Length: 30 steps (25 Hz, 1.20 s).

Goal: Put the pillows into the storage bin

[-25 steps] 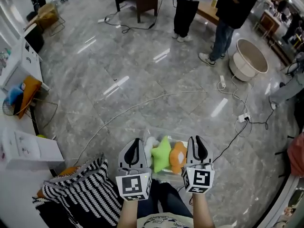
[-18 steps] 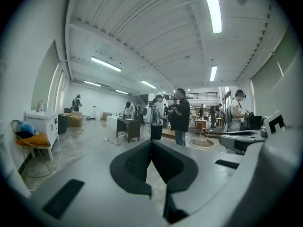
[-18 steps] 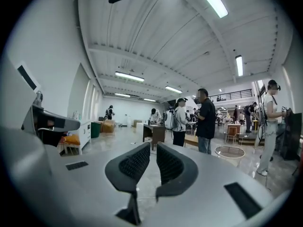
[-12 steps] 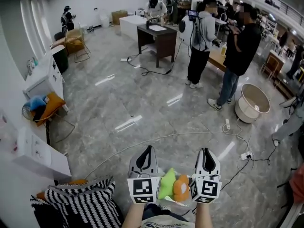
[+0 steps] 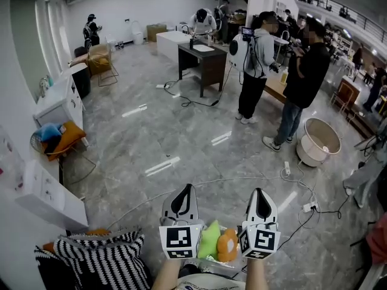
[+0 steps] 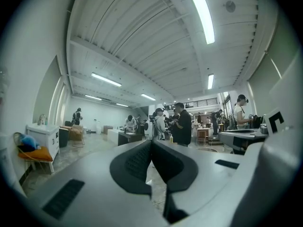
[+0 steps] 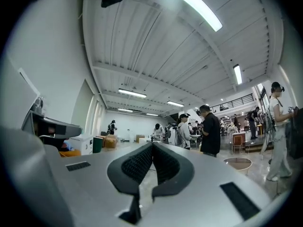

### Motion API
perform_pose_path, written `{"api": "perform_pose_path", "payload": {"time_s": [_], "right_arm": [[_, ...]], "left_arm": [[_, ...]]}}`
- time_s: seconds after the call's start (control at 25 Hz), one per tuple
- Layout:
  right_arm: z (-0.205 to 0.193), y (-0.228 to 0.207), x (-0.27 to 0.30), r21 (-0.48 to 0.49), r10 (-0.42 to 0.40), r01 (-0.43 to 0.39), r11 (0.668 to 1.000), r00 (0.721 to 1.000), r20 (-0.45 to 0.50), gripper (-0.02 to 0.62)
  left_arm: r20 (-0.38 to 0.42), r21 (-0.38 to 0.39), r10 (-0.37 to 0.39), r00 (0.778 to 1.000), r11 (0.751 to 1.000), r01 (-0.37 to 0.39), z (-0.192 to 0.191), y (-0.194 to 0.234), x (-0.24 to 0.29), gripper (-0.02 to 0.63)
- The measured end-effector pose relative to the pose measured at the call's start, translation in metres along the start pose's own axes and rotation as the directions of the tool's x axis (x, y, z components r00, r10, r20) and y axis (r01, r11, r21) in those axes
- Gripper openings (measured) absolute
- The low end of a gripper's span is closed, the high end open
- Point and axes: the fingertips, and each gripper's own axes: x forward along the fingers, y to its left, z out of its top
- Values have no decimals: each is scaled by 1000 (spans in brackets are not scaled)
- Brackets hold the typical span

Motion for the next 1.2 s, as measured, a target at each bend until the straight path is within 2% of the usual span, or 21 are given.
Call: {"api": "perform_pose_path", "payload": {"time_s": [0.68,1.2], "right_arm": [[-1,8,-11,-1,8,-8,1000,1000,-11,14],[-14,-2,-7,-4,-8,8,1000,1000,-28,14]], "left_arm": [[14,0,-2,1000,1000,2,3,-1,-17,14],[-6,-6,-9,1000,1000,9,-6,-2,-9,14]]}}
